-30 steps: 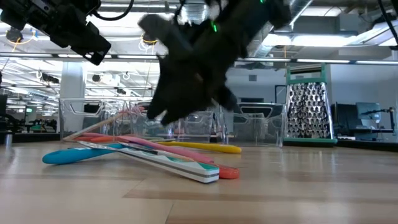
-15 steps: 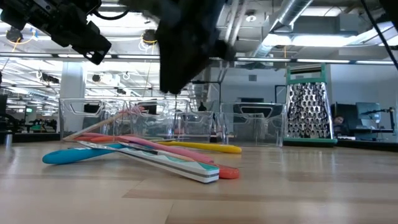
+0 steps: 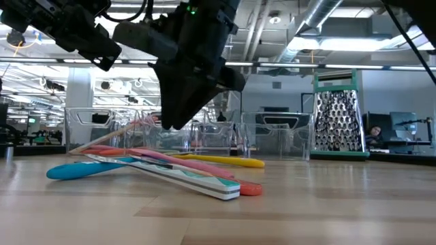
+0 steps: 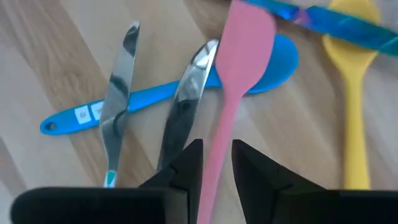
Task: Pick & Place Kitchen Items
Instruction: Put the pink spatula into the left transparent bin
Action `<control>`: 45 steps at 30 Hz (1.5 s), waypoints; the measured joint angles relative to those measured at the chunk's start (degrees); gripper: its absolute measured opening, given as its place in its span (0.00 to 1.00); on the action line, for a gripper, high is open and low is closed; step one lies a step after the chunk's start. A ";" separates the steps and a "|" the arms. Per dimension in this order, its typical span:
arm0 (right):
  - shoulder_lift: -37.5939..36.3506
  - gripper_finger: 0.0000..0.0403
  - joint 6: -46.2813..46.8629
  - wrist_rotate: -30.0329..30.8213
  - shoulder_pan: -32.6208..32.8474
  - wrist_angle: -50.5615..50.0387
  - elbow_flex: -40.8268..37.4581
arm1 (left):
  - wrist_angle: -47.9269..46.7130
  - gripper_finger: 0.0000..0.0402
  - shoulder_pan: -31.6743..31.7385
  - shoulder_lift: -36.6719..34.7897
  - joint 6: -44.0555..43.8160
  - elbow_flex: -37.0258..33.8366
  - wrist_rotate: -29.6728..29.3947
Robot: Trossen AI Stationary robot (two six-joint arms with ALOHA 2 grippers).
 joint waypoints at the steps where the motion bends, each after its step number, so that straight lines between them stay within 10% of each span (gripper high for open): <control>1: 0.00 0.20 0.00 -1.19 -0.25 -0.03 0.00 | -0.04 0.00 0.00 0.00 0.00 0.00 0.00; 23: 3.90 0.48 1.05 -2.90 -1.93 -0.18 -0.09 | -0.13 0.00 0.00 0.00 -0.02 0.02 0.02; 45: 5.47 0.05 -0.24 -2.66 -2.35 0.84 -0.01 | -0.11 0.00 0.00 0.00 -0.03 0.02 0.02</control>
